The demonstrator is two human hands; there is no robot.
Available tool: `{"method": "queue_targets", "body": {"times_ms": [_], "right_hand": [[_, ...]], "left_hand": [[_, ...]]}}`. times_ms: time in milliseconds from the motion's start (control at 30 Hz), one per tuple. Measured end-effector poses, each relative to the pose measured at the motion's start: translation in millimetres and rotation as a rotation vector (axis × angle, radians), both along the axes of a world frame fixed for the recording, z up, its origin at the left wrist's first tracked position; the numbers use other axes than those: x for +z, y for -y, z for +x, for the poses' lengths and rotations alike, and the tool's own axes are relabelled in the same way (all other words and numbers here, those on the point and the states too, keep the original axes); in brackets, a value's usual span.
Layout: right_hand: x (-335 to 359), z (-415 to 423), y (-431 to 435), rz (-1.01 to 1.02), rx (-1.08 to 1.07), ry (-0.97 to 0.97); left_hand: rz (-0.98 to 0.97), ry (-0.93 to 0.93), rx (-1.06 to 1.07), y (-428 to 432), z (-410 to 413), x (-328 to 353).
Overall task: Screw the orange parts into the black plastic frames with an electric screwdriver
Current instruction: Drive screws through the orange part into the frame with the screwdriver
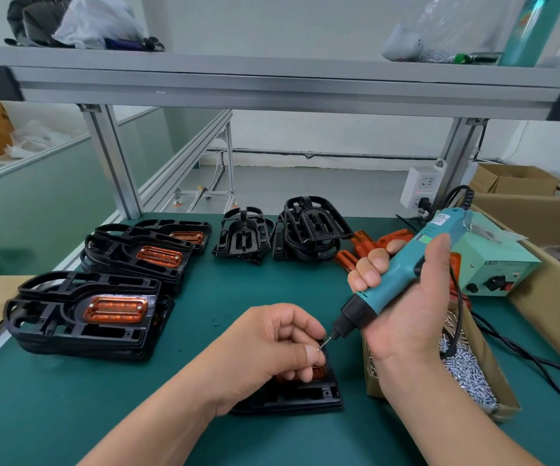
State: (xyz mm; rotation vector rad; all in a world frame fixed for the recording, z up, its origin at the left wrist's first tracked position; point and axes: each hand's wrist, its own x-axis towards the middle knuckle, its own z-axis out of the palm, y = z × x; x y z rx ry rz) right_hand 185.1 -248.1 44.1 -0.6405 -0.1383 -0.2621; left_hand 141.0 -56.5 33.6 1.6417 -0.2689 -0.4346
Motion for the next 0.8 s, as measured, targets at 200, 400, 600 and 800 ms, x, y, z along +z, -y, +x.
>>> {"method": "queue_targets", "body": {"times_ms": [200,400,600,800], "right_hand": [[-4,-1,-3,0.011,-0.004,-0.016],[-5,0,-5,0.024,-0.009,-0.024],[-6,1,-10,0.038,-0.017,-0.036],[-3,2,-20,0.000,-0.017,-0.018]], "left_hand": [[0.076,0.052,-0.018,-2,1,-2],[0.068,0.048,-0.040,-5,3,-3],[0.073,0.029,0.017,-15,9,-2],[0.311,0.132,0.275,-36,24,2]]}}
